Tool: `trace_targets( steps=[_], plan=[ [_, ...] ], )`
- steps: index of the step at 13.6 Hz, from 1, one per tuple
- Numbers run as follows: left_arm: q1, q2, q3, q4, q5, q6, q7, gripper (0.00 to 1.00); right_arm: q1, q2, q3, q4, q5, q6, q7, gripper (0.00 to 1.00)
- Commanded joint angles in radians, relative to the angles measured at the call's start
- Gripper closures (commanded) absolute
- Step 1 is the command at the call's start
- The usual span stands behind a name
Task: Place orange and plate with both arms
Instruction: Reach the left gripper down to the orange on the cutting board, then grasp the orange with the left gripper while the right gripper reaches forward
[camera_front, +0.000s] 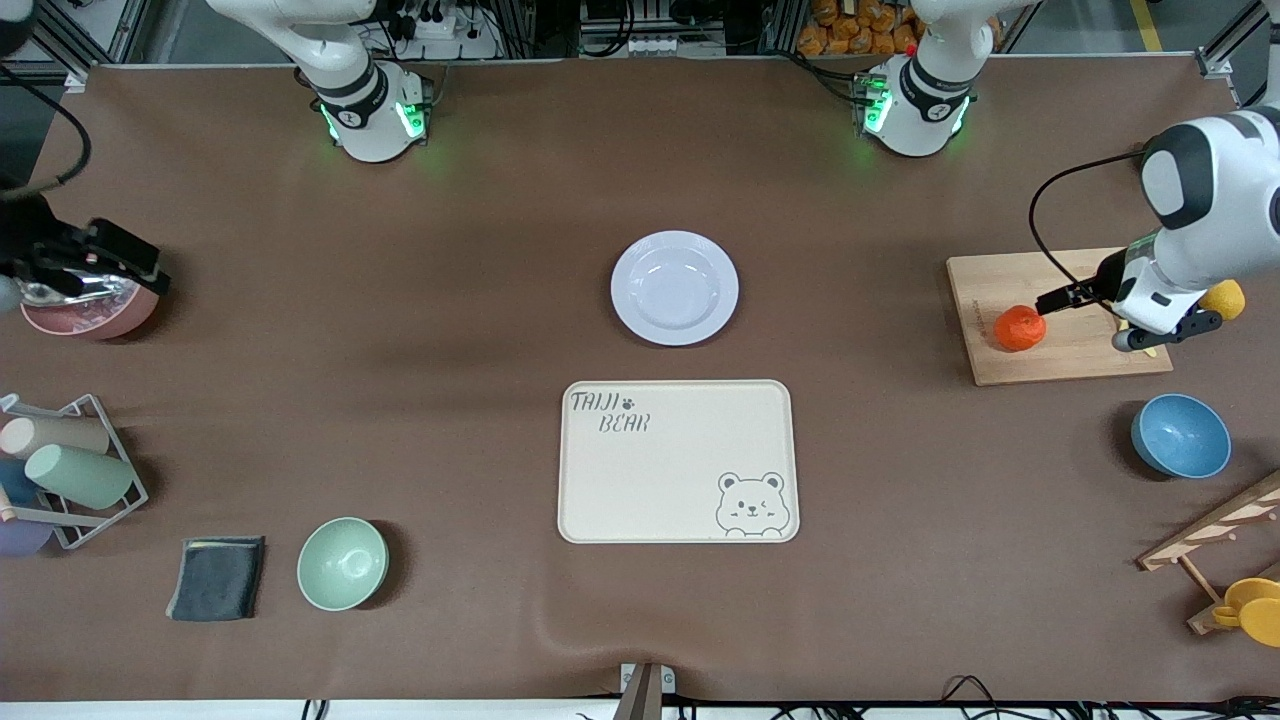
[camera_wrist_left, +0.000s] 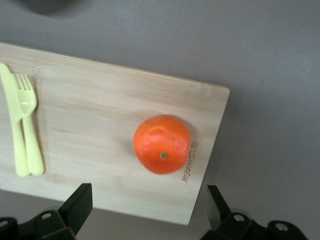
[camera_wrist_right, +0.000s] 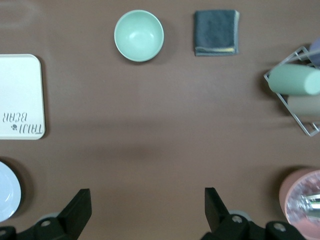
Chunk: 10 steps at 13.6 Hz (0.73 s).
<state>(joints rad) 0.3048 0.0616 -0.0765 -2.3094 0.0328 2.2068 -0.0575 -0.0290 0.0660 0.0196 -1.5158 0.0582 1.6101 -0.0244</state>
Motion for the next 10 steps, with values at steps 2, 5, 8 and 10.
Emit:
trace_targets(
  steps=[2,5,8,10],
  plan=[
    [0.034,0.081,-0.014,-0.019,0.0,0.077,0.01,0.0,0.0,0.119,0.0,0.049,0.09,0.072,0.017,0.0],
    [0.033,0.113,-0.014,-0.015,-0.014,0.093,0.008,0.0,0.058,0.208,0.002,0.048,0.138,0.193,0.015,0.0],
    [0.031,0.138,-0.014,-0.015,-0.014,0.11,0.008,0.0,0.188,0.276,0.0,0.048,0.14,0.241,0.058,0.0],
    [0.031,0.151,-0.016,-0.012,-0.019,0.114,0.008,0.0,0.247,0.294,0.0,0.045,0.141,0.28,0.141,0.0]
  ],
)
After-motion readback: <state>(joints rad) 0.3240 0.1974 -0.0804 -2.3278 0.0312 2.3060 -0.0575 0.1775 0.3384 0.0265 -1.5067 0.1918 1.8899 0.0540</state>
